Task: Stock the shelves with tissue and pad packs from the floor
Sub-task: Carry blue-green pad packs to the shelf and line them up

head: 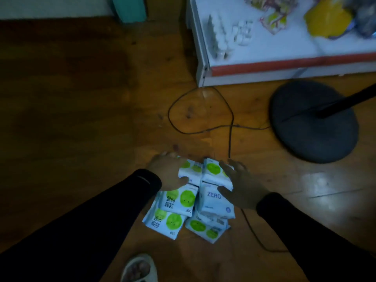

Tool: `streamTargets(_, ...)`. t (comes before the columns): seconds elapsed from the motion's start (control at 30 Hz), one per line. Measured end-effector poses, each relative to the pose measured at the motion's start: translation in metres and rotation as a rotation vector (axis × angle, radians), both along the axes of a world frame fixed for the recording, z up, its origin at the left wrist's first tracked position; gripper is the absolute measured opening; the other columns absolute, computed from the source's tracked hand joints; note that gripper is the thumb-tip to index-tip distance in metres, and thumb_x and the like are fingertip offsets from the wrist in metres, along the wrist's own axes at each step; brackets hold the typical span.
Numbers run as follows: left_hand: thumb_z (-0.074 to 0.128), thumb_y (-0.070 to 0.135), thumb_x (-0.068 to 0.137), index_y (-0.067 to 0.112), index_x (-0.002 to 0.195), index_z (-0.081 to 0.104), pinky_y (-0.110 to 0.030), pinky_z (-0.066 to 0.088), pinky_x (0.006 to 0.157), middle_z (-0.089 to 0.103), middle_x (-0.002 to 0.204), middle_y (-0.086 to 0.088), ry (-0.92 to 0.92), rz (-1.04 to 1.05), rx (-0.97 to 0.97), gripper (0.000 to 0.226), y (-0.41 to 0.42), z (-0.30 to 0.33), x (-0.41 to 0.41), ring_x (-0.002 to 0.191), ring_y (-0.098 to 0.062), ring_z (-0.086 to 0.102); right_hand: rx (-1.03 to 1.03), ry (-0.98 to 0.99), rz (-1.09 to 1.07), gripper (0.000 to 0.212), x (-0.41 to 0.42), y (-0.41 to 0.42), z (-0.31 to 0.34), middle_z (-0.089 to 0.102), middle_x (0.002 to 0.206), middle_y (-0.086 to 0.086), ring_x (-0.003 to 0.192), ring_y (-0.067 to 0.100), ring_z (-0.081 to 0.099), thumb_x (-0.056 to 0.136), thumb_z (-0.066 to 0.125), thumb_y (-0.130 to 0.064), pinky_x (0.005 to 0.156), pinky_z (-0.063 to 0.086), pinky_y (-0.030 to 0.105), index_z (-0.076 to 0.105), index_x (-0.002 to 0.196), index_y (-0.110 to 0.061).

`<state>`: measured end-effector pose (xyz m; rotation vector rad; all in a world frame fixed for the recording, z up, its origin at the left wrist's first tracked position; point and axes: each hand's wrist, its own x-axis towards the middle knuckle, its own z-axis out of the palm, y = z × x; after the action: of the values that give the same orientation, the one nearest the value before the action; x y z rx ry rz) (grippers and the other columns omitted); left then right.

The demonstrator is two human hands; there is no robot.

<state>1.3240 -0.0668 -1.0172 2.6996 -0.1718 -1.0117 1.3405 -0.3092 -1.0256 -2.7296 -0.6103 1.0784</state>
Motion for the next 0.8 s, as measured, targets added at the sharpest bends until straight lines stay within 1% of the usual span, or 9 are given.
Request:
streamTargets(0.07,0.044,0.065,0.082,0.031,0.146,0.031,-0.036,0.031,0.107,0.038,0.146,-0.005,-0.059,0.066,-0.016,0.074,0.015,0.061,-0.003,0.132,-0.028,0.034,0.061,-0.053,-0.017,0.071,0.003,0.005,0.064,0.003,0.159,0.001,0.146,0.026,0.007,0.096,0.045,-0.05,0.112,0.026,0.047,0.006,0.152,-0.029)
streamTargets(0.13,0.032,0.069,0.071,0.032,0.141,0.038,-0.032,0.033,0.103,0.044,0.14,-0.005,-0.135,0.149,-0.028,0.079,0.029,0.134,-0.004,0.128,-0.027,0.039,0.147,-0.158,-0.018,0.069,0.009,0.016,0.136,0.014,0.156,0.008,0.14,0.033,0.022,0.095,0.043,-0.053,0.104,0.037,0.045,0.016,0.151,-0.024)
streamTargets(0.2,0.03,0.067,0.072,0.027,0.142,0.038,-0.031,0.031,0.103,0.042,0.143,-0.005,-0.245,0.204,0.002,0.081,0.047,0.215,-0.008,0.13,-0.027,0.038,0.23,-0.26,0.016,0.068,0.016,0.031,0.212,0.033,0.147,0.016,0.125,0.04,0.043,0.091,0.042,-0.057,0.093,0.046,0.044,0.032,0.146,-0.018)
streamTargets(0.23,0.031,0.066,0.076,0.025,0.144,0.036,-0.031,0.031,0.104,0.041,0.145,-0.004,-0.313,0.221,0.021,0.079,0.057,0.255,-0.012,0.131,-0.027,0.037,0.285,-0.304,0.024,0.067,0.018,0.041,0.251,0.038,0.143,0.017,0.12,0.041,0.048,0.089,0.042,-0.057,0.092,0.047,0.045,0.036,0.143,-0.018)
streamTargets(0.37,0.044,0.057,0.091,0.023,0.143,0.039,-0.032,0.03,0.108,0.041,0.146,-0.001,-0.569,0.346,0.044,0.062,0.099,0.42,-0.045,0.134,-0.02,0.034,0.478,-0.475,0.094,0.067,0.017,0.086,0.412,0.042,0.14,0.015,0.124,0.034,0.046,0.088,0.045,-0.056,0.102,0.043,0.04,0.041,0.14,-0.014)
streamTargets(0.5,0.042,0.062,0.09,0.021,0.141,0.043,-0.033,0.034,0.108,0.046,0.142,-0.002,-0.754,0.506,0.119,0.066,0.126,0.579,-0.117,0.13,-0.019,0.04,0.642,-0.566,0.224,0.068,-0.014,0.132,0.556,0.045,0.137,0.013,0.124,0.03,0.047,0.09,0.042,-0.058,0.103,0.042,0.04,0.041,0.14,-0.012)
streamTargets(0.63,0.029,0.072,0.079,0.02,0.136,0.049,-0.034,0.038,0.105,0.055,0.133,-0.003,-0.867,0.662,0.252,0.08,0.143,0.712,-0.217,0.123,-0.021,0.048,0.754,-0.628,0.402,0.07,-0.072,0.174,0.684,0.038,0.143,0.005,0.129,0.023,0.041,0.091,0.037,-0.063,0.107,0.038,0.039,0.03,0.146,-0.02)
streamTargets(0.73,0.031,0.071,0.077,0.021,0.134,0.051,-0.033,0.041,0.102,0.058,0.128,-0.004,-0.92,0.775,0.36,0.078,0.157,0.796,-0.307,0.119,-0.024,0.052,0.808,-0.631,0.543,0.071,-0.124,0.209,0.771,0.029,0.151,0.001,0.136,0.018,0.031,0.091,0.036,-0.064,0.112,0.032,0.036,0.021,0.149,-0.025)
streamTargets(0.8,0.031,0.07,0.077,0.019,0.133,0.052,-0.033,0.042,0.1,0.06,0.126,-0.005,-0.945,0.842,0.465,0.078,0.166,0.846,-0.371,0.117,-0.026,0.054,0.869,-0.657,0.626,0.071,-0.162,0.237,0.819,0.029,0.152,0.002,0.137,0.019,0.029,0.091,0.038,-0.061,0.112,0.025,0.032,0.021,0.15,-0.024)
